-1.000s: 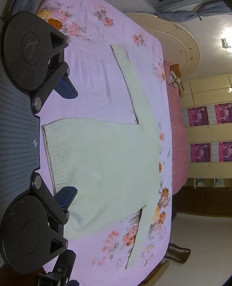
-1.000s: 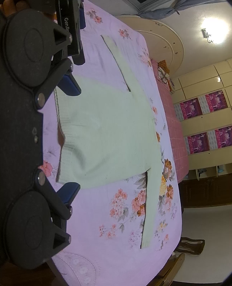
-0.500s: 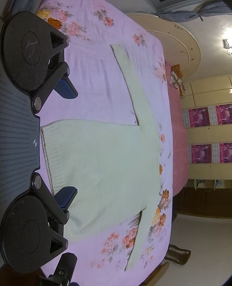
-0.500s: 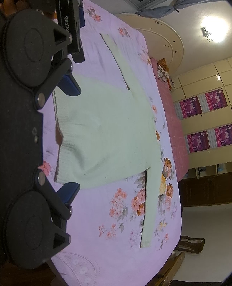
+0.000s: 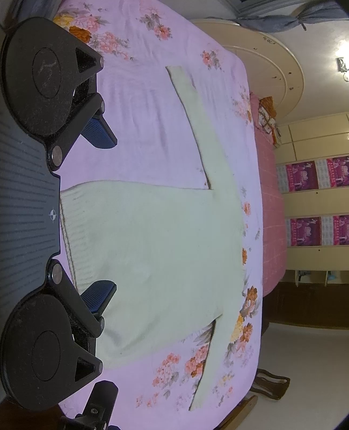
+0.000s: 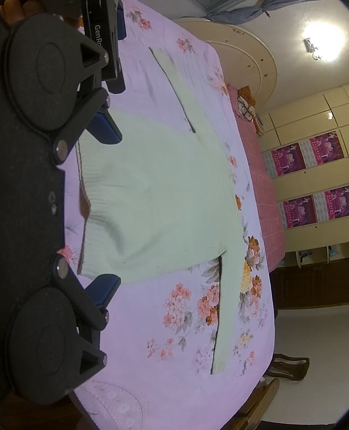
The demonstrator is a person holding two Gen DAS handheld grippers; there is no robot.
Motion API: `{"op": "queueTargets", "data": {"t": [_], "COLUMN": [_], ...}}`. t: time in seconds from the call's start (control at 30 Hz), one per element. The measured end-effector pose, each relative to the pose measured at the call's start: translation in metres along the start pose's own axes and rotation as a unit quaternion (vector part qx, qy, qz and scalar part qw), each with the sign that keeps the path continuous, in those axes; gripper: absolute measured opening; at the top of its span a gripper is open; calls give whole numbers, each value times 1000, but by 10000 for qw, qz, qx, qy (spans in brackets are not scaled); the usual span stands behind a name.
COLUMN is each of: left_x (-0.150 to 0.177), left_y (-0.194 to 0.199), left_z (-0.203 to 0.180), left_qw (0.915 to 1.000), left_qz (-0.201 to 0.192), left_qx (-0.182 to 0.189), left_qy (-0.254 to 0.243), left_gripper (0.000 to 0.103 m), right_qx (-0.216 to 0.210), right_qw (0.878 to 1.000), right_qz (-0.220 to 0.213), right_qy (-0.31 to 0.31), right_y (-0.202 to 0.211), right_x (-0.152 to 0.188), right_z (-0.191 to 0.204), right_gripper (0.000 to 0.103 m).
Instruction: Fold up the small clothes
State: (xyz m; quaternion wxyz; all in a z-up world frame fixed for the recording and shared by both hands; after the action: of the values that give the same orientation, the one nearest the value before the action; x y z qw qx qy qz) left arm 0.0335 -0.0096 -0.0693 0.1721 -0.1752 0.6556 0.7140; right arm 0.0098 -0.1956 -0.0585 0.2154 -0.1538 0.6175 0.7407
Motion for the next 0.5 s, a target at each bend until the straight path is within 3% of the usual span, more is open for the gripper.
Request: {"op": "queueTargets", "data": {"t": [0.5], "left_x": [-10], "left_y": [-19], "left_z": [1], "left_qw": [9999], "left_qz": [130], "left_qx": [-27], "left_qy": [14], "left_gripper": [103], "right_qx": [112], "right_qw": [9998], "right_qz": [-177], "right_qy": [52], "right_y": [-8], "right_x": [-11], "right_z": [-5], "right_gripper": [102]}}
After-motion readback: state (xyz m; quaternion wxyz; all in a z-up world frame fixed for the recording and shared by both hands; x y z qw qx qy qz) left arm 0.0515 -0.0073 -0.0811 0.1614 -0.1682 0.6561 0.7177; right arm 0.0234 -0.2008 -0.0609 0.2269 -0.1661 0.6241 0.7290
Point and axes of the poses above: each gripper's, at about its wrist camera, not at the fingertips, and y roughly against the way its jaws point, z to its left, x to its underside, the point moved 10 cm from there along -y, roughly the way its jaws point, and after that the axes turned 13 degrees about z, right-handed, at the moved point
